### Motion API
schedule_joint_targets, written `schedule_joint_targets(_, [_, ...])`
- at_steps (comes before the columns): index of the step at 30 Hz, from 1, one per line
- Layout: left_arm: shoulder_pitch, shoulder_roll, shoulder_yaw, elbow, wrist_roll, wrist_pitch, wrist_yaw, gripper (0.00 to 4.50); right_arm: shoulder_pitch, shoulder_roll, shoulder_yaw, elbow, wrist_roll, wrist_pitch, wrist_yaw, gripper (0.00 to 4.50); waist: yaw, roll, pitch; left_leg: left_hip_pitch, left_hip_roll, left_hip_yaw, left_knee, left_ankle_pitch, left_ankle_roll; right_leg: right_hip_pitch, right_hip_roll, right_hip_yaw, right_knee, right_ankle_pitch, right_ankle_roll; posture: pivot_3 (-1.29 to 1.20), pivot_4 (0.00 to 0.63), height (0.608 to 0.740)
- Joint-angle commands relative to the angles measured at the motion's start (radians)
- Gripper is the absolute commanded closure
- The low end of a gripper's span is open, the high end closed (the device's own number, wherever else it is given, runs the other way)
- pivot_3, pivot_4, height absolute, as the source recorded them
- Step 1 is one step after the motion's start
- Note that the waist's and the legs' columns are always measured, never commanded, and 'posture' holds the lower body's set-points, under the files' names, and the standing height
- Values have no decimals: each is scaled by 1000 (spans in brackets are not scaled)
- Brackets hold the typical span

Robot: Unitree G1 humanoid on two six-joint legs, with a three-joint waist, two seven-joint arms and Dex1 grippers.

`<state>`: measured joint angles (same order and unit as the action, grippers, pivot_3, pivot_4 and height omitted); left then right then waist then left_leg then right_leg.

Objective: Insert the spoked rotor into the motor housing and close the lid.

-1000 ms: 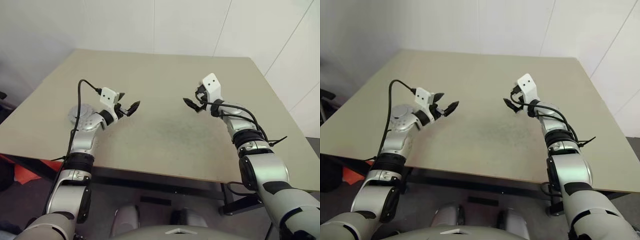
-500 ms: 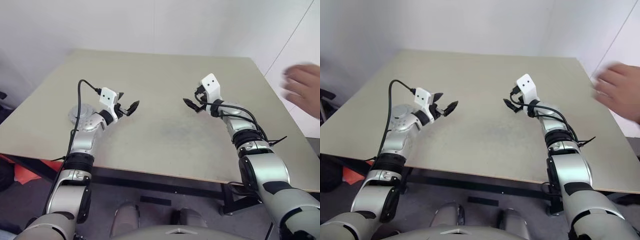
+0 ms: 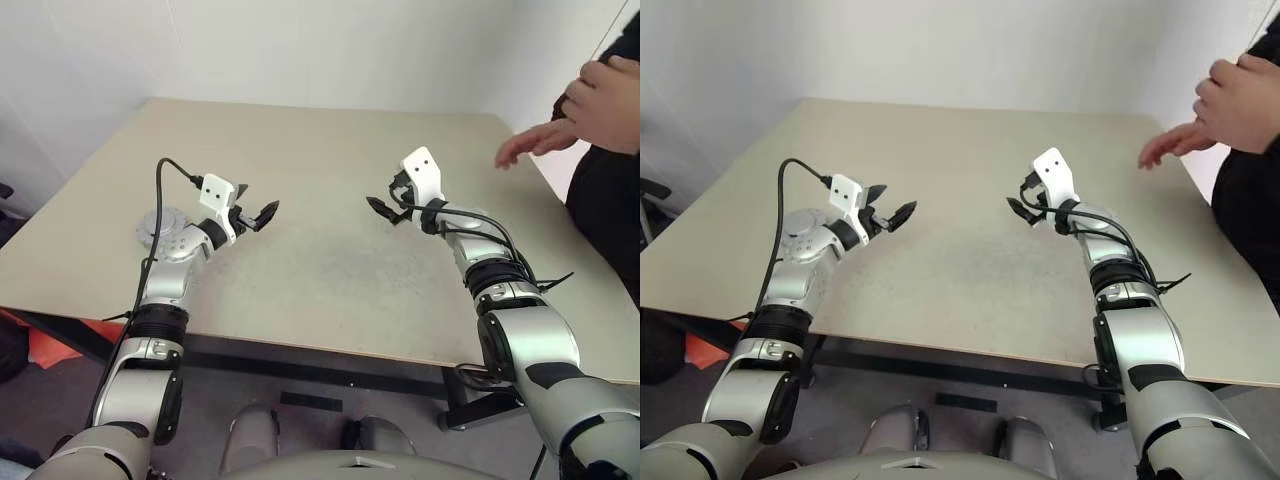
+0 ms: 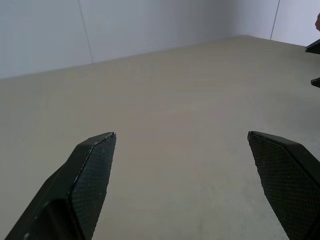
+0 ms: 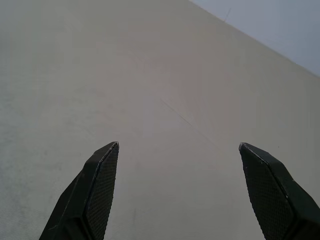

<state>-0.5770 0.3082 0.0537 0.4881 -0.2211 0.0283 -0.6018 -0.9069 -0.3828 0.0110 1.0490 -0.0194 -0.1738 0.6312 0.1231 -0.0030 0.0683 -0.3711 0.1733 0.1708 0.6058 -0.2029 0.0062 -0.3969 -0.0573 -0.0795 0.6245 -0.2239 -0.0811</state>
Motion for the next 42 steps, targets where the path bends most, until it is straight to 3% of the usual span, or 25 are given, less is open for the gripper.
schedule_joint_targets(1, [-21, 2, 15, -20, -4, -21, -3, 26, -34, -1, -6, -5, -1, -22, -5, 144, 0, 0, 0, 0, 0, 0, 0, 0, 0, 0, 0, 0, 0, 0, 0, 0, 0, 740])
schedule_joint_targets(42, [-23, -1, 15, -9, -2, -28, 1, 26, -30, -2, -6, -7, -7, -22, -6, 144, 0, 0, 0, 0, 0, 0, 0, 0, 0, 0, 0, 0, 0, 0, 0, 0, 0, 740])
